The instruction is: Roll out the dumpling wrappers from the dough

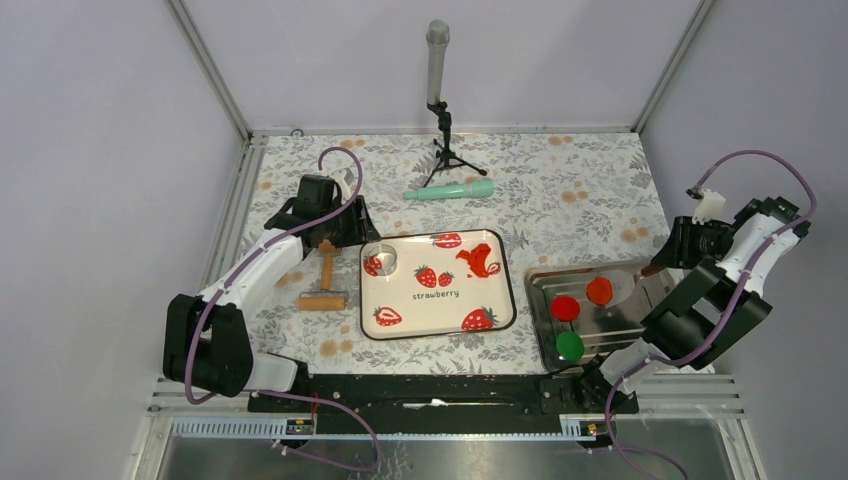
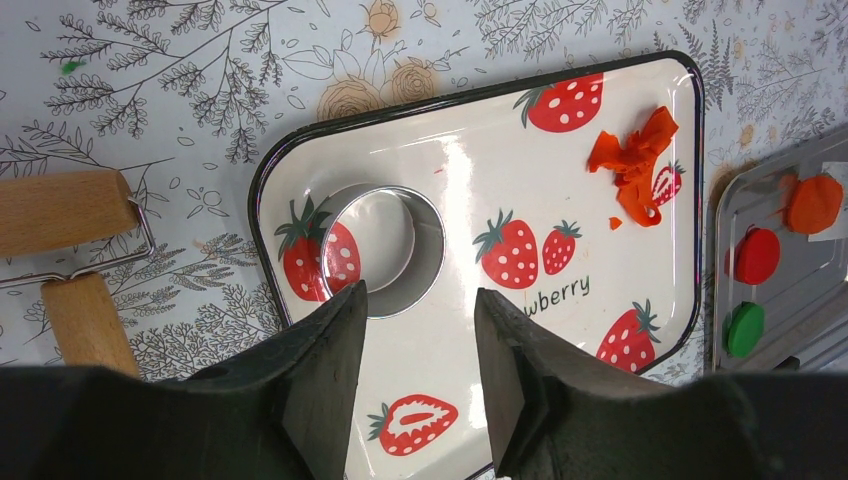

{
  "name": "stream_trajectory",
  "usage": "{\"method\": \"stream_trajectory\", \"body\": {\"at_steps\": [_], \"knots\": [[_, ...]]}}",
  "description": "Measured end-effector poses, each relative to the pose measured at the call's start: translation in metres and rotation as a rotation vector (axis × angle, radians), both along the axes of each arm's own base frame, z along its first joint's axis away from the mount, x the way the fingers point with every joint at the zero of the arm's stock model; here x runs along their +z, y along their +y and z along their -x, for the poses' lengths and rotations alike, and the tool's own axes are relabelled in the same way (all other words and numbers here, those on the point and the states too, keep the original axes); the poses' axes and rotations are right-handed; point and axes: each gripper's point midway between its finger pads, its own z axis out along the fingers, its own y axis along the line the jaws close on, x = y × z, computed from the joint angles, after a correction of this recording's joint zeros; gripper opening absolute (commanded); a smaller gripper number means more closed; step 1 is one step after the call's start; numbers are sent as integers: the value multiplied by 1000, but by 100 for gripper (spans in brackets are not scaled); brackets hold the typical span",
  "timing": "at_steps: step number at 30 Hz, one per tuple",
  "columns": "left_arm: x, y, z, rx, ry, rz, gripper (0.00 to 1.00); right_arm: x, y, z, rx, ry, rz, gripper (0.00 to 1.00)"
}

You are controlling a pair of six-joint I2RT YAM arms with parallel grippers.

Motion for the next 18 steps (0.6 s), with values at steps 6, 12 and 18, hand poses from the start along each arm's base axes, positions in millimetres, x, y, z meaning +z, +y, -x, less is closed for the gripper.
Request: {"method": "stream_trajectory", "body": {"at_steps": [6,12,18], "knots": [[0,0,0,0,-1,0,48,-2,2,1,14,-13,50,0],[1,0,-1,0,-6,2,48,12,30,-1,128,-71,200,0],[-3,0,0,0,-3,2,48,22,51,0,230,-111,351,0]]}}
